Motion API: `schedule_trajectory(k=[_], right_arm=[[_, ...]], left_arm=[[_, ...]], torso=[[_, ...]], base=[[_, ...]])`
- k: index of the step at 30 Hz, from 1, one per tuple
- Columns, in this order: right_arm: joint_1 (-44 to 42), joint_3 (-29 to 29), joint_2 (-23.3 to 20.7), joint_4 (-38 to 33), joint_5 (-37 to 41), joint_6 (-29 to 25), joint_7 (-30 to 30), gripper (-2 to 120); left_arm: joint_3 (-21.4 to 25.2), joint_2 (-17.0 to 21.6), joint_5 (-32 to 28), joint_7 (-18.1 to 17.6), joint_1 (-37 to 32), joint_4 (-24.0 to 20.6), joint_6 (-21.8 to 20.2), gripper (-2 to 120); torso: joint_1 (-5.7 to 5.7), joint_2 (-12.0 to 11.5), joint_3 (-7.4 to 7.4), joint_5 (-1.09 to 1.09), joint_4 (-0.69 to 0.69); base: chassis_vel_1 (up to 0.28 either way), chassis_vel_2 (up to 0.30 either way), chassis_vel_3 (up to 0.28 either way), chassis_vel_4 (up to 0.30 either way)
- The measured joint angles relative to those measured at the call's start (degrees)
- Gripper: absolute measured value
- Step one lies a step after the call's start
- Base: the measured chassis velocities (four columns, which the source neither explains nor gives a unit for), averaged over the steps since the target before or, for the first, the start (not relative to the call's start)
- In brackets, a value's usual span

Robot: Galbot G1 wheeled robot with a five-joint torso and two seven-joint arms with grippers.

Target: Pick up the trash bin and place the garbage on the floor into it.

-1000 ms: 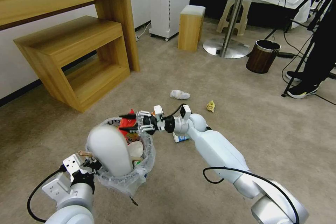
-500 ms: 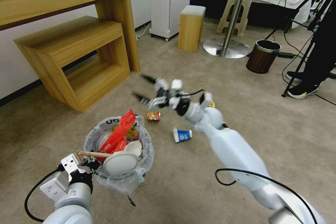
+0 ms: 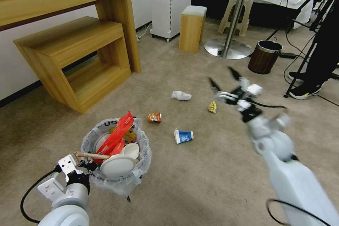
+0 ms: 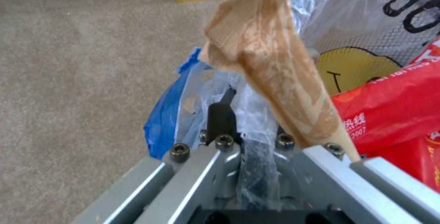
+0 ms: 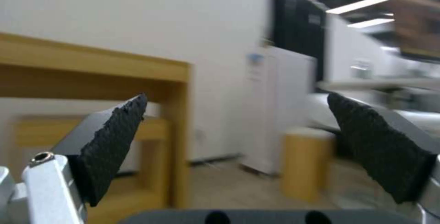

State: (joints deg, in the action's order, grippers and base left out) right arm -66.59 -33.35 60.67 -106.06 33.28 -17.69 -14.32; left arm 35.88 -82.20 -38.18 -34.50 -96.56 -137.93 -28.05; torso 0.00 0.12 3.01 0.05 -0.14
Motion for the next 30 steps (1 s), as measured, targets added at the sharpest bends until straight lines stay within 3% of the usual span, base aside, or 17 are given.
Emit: schedule_trajectory(k=[6, 19, 30], right_arm=[[-7.32, -4.73, 2.32, -0.68, -2.67, -5.43, 2.76, 100], [-10.62, -4.54, 5.97, -1.95, -2.59, -7.15, 2.45, 100], [-8.81, -2.82, 6.67, -1.01, -2.72, -7.33, 1.75, 100]], left_arm=[[0.80, 0.67, -0.07, -0.59, -0.30, -0.27, 0.06, 1], [2.29, 1.09, -0.21, -0.54, -0.30, -0.37, 0.21, 1], [10.87, 2.71, -6.56, -0.74, 0.22, -0.02, -1.15, 1]], torso=[[0.00, 0.00, 0.00, 0.00, 0.00], [0.00, 0.00, 0.00, -0.02, 0.01], [0.00, 0.00, 0.01, -0.02, 0.01]], base=[[0.000, 0.000, 0.000, 0.000], [0.000, 0.000, 0.000, 0.000], [0.000, 0.000, 0.000, 0.000]])
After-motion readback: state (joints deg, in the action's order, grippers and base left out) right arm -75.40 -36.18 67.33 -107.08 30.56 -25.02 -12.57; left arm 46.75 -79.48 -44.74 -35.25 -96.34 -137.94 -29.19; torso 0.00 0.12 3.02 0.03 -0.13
